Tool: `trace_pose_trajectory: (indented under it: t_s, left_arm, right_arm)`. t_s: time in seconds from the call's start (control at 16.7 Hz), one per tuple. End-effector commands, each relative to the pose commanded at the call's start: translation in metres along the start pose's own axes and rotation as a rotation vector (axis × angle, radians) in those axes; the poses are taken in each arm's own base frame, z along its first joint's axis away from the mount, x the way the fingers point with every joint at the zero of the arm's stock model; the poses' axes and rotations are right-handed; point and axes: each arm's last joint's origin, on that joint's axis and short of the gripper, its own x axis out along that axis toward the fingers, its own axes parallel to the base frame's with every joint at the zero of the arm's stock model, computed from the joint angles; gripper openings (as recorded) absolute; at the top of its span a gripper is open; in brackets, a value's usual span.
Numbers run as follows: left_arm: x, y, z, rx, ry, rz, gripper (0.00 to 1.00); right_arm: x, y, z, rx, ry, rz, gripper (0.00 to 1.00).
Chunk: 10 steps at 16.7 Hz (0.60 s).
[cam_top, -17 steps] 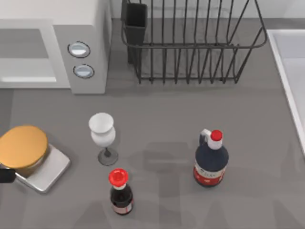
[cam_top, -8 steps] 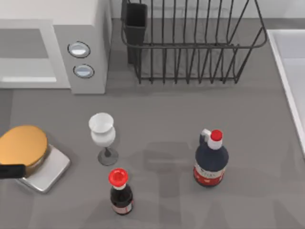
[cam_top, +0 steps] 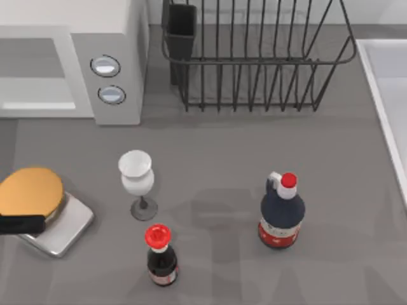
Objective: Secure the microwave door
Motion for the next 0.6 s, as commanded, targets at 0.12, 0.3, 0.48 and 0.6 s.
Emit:
trace_pose_trajectory:
  t_s: [0.12, 0.3, 0.48, 0.6]
  left_arm:
    - [0.0, 0.001, 0.0, 0.0, 0.0, 0.0, 0.0]
    - [-0.001, 0.009, 0.002, 0.0, 0.0, 0.0, 0.0]
    - [-0.003, 0.019, 0.003, 0.0, 0.0, 0.0, 0.0]
    - [-0.005, 0.024, 0.004, 0.0, 0.0, 0.0, 0.0]
  right_arm:
    - [0.0, 0.0, 0.0, 0.0, 0.0, 0.0, 1.0]
    - [0.0, 0.0, 0.0, 0.0, 0.0, 0.0, 1.0]
    - [0.0, 0.0, 0.0, 0.0, 0.0, 0.0, 1.0]
    - [0.0, 0.0, 0.0, 0.0, 0.0, 0.0, 1.0]
